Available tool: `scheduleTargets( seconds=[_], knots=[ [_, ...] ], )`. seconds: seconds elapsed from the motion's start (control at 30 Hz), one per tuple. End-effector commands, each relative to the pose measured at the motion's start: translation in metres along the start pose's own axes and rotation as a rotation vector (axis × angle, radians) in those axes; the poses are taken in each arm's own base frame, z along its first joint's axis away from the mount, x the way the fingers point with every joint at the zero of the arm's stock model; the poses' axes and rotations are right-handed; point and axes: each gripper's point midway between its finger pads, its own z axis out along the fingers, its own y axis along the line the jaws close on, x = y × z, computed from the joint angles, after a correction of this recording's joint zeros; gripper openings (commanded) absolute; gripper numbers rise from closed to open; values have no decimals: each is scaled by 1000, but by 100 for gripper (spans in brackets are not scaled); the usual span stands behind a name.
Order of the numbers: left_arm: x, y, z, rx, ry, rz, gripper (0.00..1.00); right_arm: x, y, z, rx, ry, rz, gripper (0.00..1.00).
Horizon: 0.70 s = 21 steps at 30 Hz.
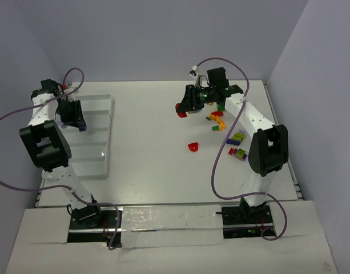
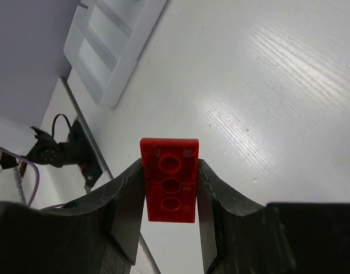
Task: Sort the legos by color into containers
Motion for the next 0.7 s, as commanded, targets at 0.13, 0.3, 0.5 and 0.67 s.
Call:
scheduleTargets(
  seconds=[0.13,0.3,0.5,0.67],
  knots=[
    [-44,59,-25,-293,-52,-6,0,-6,15,-12,14,-41,-112,0],
    [-58,73,-21,-344,-56,-2,0,0,9,-8,17,-31,-114,0],
    [-60,88,-1,-380,-25,7,8,0,2,-5,33,-24,-119,0],
    [-55,94,14,-384,-4,12,15,0,-2,-2,47,-19,-118,0]
  ],
)
